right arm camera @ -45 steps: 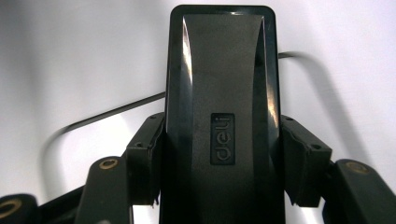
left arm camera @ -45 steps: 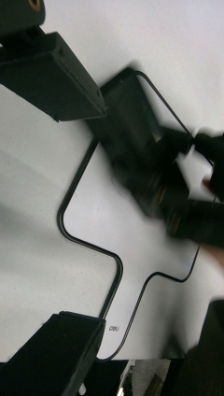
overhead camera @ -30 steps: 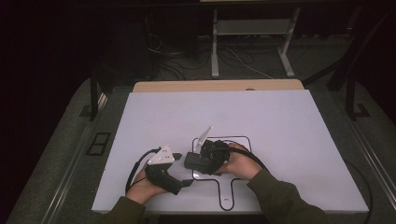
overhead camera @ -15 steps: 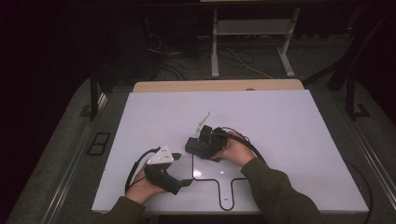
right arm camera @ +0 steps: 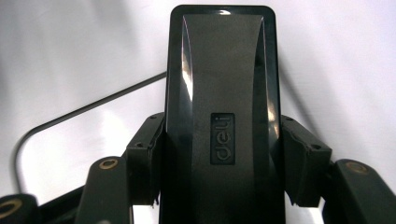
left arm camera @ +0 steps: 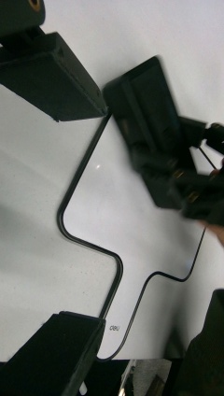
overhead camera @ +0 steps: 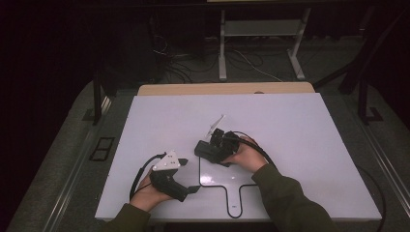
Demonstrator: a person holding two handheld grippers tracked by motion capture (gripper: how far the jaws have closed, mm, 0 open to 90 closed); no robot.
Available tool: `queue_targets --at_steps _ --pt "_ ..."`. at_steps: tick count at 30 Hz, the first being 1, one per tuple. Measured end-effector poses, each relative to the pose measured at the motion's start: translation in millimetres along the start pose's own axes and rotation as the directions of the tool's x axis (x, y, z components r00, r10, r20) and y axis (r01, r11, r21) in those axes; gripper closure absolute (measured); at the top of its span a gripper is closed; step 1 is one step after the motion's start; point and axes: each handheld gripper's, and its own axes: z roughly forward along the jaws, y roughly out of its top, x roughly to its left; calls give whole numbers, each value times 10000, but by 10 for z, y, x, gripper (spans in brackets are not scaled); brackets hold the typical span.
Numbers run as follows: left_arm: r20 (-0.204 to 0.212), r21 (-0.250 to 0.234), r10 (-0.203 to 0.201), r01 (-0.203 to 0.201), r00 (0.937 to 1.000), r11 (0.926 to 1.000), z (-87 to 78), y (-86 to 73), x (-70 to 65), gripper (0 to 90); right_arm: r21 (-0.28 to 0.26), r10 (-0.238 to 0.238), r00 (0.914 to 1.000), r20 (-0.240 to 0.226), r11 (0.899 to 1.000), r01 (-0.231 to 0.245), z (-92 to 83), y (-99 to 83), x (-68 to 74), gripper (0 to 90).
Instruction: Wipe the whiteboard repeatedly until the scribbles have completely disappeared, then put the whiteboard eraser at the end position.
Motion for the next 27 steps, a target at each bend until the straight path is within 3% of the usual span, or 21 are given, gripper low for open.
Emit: queue_targets --at_steps 3,8,14,23,27 --pt "-1 -6 6 -6 10000 10000 -6 -6 16 6 -507 378 9992 -110 9980 -383 -99 -26 -92 389" --pt "-10 -11 -52 52 10000 10000 -4 -3 15 6 -899 728 9972 188 9934 -708 -286 -27 -207 389" --pt "-62 107 -24 24 10000 9999 -11 -15 29 6 -1088 1496 9854 817 9841 -1404 -434 30 -600 389" --pt "-160 -40 -183 182 9997 9998 -38 -39 96 6 -1113 2692 9557 1190 9601 -2566 -334 86 -1142 388" --pt "-112 -87 -206 205 9997 9998 -37 -45 95 6 -891 2926 9487 1201 9549 -2832 -223 81 -1311 387"
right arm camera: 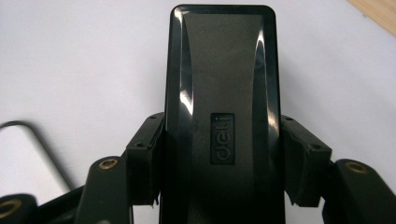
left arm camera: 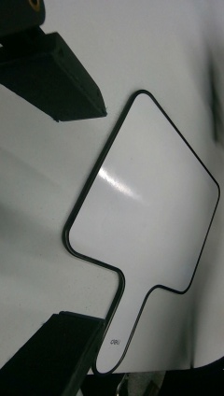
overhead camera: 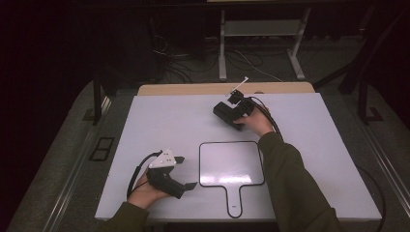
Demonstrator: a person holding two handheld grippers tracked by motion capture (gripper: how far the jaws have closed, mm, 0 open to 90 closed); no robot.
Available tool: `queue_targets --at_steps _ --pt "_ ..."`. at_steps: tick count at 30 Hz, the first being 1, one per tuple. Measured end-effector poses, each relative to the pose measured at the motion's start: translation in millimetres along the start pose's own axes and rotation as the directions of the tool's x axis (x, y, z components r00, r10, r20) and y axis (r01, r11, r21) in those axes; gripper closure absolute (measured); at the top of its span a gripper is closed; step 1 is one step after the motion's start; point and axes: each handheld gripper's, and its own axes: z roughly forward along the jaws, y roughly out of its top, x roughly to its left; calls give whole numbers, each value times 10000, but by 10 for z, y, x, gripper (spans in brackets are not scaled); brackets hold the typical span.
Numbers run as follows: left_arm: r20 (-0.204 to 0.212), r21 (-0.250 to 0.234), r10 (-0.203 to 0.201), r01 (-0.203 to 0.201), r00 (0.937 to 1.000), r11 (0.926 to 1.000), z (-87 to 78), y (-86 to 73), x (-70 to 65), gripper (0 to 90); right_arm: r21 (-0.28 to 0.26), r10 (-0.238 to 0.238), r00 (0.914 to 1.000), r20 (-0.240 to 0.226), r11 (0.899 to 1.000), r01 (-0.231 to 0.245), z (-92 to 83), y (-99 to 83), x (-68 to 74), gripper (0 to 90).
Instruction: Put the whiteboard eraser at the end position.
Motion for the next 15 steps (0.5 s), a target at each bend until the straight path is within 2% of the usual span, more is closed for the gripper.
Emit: queue_targets --at_steps 5,8,10,13,15 --pt "51 35 -3 3 10000 10000 11 -1 1 6 122 231 9996 156 9997 -233 129 -11 -126 387" --pt "55 19 -25 25 10000 10000 11 1 6 6 270 220 9998 -13 9994 -219 222 -28 -128 385" --pt "78 138 101 -102 9999 9999 5 0 13 6 431 52 9998 172 9991 -60 279 -32 -104 383" --pt "88 119 51 -52 9999 9999 14 0 12 6 329 123 9998 164 9994 -129 280 -42 -98 376" --pt "95 143 59 -60 9999 9999 18 -1 12 6 8 168 9998 91 9999 -168 227 -45 -104 325"
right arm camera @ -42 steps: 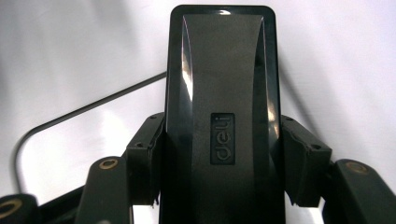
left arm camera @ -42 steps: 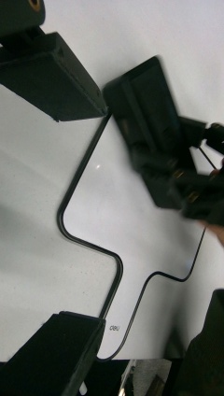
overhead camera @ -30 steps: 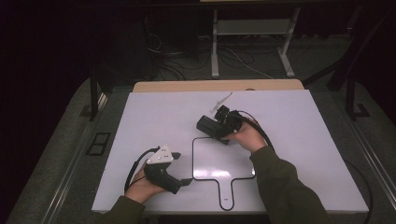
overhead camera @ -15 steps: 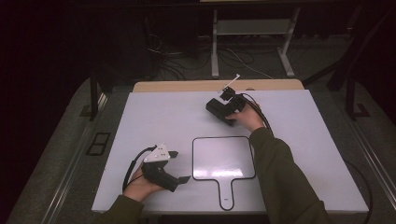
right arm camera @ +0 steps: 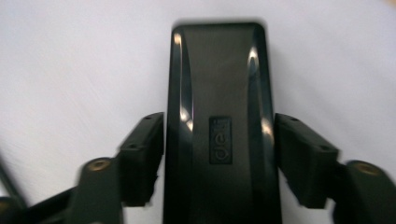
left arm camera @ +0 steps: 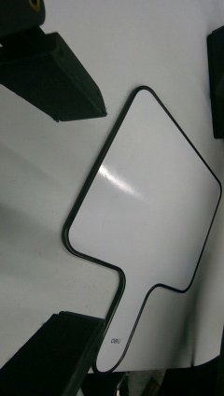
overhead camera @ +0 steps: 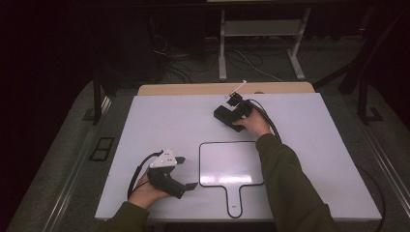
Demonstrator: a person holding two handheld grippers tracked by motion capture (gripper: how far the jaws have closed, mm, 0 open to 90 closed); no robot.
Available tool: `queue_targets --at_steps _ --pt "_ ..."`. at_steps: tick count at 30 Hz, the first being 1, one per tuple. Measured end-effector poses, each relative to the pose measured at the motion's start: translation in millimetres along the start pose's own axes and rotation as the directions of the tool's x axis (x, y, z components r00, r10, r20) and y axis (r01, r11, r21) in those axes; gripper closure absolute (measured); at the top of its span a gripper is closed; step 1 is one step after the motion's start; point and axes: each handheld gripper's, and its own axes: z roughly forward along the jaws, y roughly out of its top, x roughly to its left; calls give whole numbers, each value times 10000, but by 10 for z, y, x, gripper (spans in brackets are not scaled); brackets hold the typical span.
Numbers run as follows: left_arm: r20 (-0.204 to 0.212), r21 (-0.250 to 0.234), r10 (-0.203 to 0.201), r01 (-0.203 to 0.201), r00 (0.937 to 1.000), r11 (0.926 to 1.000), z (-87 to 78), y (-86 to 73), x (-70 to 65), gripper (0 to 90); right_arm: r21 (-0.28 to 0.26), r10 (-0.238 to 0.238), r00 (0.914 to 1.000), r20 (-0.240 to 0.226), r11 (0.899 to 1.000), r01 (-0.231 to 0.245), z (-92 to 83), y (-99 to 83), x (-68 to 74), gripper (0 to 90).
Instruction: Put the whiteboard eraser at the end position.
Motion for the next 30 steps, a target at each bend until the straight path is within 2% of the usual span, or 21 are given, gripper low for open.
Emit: queue_targets --at_steps 2,4,7,12,17,19,21,23,25,28,30 --pt "-3 2 19 -19 10000 10000 -2 0 4 6 -321 303 9994 -179 9990 -309 -79 4 -19 280" --pt "-18 -4 -7 7 10000 10000 -2 0 7 6 -495 358 9992 -196 9981 -368 -159 2 -7 262" --pt "-29 6 -2 2 10000 10000 4 3 4 6 -832 165 9998 141 9964 -153 -266 -44 55 249" --pt "-61 6 -26 26 10000 10000 13 7 5 6 -1534 223 9994 -250 9878 -258 -470 -181 55 247" --pt "-66 94 -17 18 10000 10000 24 2 13 6 -2006 354 9990 -257 9789 -398 -641 -330 79 246" --pt "-63 46 -127 127 9999 9999 27 -1 14 6 -2057 237 9994 -259 9782 -285 -692 -392 89 225" --pt "-83 97 -47 48 10000 9999 24 -1 19 6 -2223 183 9998 17 9748 -175 -762 -466 123 212" --pt "-115 27 -93 94 9999 10000 32 -3 9 6 -2542 135 9997 194 9671 -82 -826 -546 174 211" --pt "-141 71 -54 55 9999 10000 32 -4 5 6 -2643 51 9997 237 9644 14 -896 -620 219 201" --pt "-132 106 24 -23 9999 9999 21 -6 5 6 -2972 239 9997 -28 9545 -236 -993 -747 267 191" --pt "-136 92 -8 9 9999 10000 22 -6 10 6 -3180 274 9996 -44 9477 -274 -1038 -826 308 186"
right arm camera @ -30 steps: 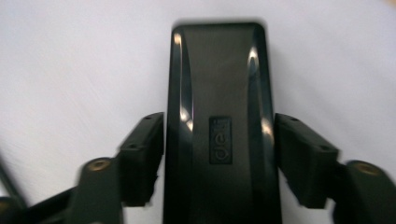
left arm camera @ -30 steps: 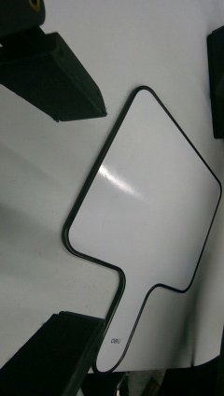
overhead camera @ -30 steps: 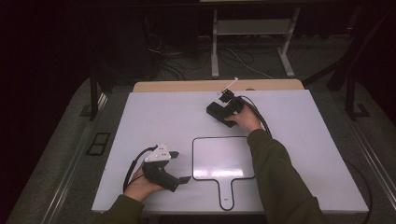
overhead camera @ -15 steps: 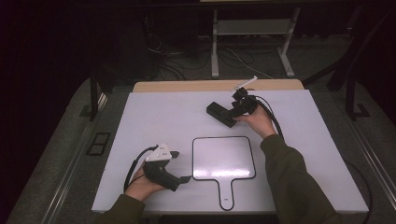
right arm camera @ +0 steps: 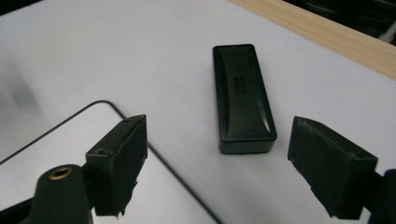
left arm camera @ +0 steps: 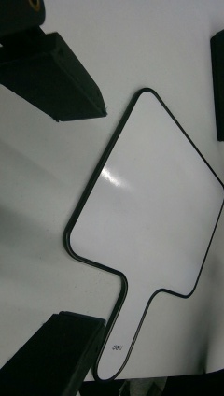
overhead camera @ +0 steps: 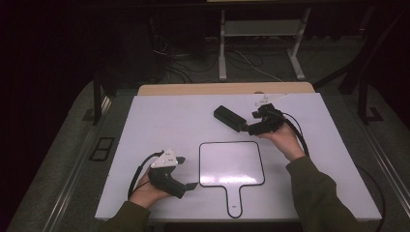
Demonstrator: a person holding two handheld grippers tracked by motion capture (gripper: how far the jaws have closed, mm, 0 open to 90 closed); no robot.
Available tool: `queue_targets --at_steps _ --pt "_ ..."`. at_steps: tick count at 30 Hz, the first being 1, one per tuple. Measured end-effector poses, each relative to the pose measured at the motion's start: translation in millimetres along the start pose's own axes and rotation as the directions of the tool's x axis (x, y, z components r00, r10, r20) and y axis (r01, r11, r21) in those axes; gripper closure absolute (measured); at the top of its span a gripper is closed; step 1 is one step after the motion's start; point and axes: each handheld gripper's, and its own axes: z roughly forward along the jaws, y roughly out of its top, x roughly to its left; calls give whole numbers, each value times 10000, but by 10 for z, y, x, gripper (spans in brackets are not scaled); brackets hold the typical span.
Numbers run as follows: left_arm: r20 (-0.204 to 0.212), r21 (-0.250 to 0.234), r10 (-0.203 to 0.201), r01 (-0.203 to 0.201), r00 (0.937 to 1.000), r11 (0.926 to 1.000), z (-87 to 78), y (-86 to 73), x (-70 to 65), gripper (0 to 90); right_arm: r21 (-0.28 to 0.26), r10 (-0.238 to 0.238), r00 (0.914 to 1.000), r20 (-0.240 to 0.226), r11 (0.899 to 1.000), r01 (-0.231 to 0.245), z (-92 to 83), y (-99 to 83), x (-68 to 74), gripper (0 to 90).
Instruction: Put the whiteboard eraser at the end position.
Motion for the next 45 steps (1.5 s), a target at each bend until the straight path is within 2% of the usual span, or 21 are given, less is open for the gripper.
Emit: queue_targets --at_steps 2,6,9,12,16,19,31,45 --pt "-15 20 -26 26 10000 10000 6 0 7 6 -12 -34 9999 -159 10000 34 -61 -52 38 176" --pt "-30 0 -47 47 10000 10000 10 3 0 6 -244 -201 9996 -198 9995 196 -187 -180 110 175" --pt "-40 26 -42 43 10000 10000 4 1 10 6 -487 -31 9996 -298 9988 17 -269 -295 150 175" --pt "-72 -65 -157 156 9999 9999 2 1 9 6 -520 -124 9992 -368 9986 104 -342 -392 192 175" --pt "-65 8 -113 113 9999 9999 8 -4 18 6 -730 -142 9987 -479 9973 107 -423 -531 246 175" --pt "-62 1 -123 123 9999 9999 1 -6 26 6 -776 -295 9992 -268 9966 273 -465 -608 281 175" --pt "-13 -39 -209 209 9998 9998 -2 -18 34 6 -1221 -148 9991 -399 9925 98 -617 -853 357 160" --pt "43 33 -94 94 9999 10000 -4 -21 38 6 -1224 29 9999 158 9925 -9 -723 -1137 375 160"
